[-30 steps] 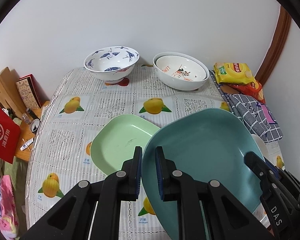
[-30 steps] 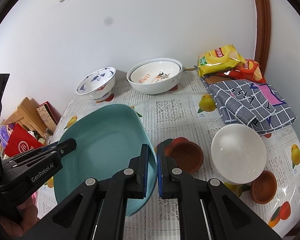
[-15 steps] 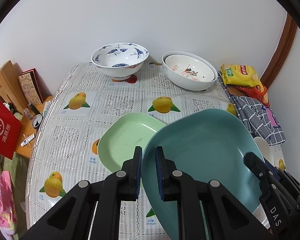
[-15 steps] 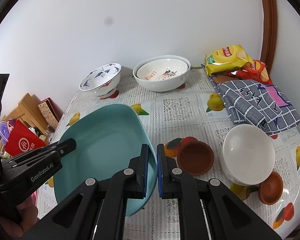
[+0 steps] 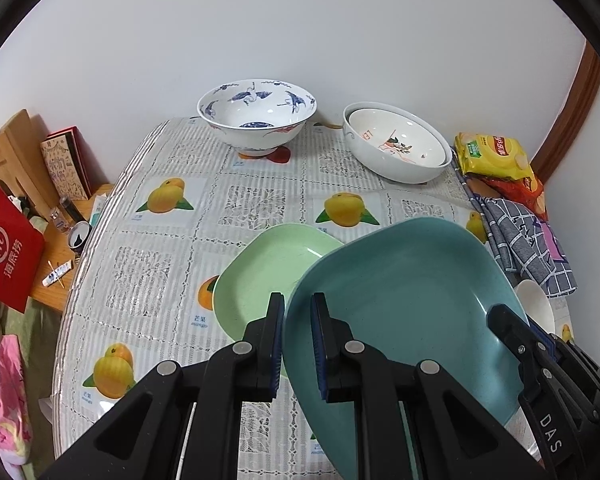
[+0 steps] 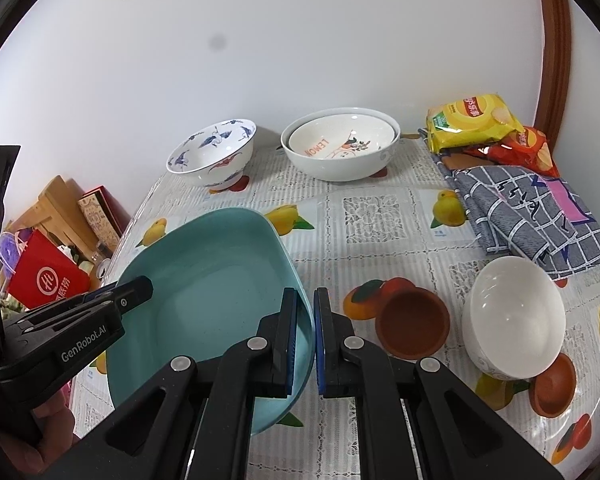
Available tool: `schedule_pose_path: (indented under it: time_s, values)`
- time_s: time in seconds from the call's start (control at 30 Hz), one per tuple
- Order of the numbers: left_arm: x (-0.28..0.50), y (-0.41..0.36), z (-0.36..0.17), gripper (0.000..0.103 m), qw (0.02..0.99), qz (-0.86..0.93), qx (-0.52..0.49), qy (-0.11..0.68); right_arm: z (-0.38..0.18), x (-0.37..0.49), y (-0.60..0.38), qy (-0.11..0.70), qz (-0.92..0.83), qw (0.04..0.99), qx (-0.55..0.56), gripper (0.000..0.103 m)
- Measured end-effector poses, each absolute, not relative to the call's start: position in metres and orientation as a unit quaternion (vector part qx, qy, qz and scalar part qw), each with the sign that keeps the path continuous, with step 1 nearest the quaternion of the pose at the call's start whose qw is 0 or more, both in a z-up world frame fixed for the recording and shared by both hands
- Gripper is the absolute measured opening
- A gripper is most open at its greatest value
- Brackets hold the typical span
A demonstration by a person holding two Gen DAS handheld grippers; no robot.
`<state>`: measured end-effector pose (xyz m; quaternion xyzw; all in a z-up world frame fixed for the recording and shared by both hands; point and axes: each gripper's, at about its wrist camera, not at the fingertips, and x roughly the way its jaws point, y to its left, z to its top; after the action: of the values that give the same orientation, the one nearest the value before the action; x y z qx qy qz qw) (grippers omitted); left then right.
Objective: Organize plates and bowls
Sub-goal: 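Carry the teal plate over the green plate and lower it with both grippers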
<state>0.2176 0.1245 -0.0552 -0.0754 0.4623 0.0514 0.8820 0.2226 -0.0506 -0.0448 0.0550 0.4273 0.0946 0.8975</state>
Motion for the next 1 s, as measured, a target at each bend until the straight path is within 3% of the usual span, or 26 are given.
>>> schedule_pose_path:
  time_s: [1.0]
  values:
    - [0.234, 0.162, -0.079, 0.013, 0.871, 0.066, -0.106, 0.475, -0.065, 0.248, -0.017, 0.439, 0.120, 0.890, 0.035, 0.008]
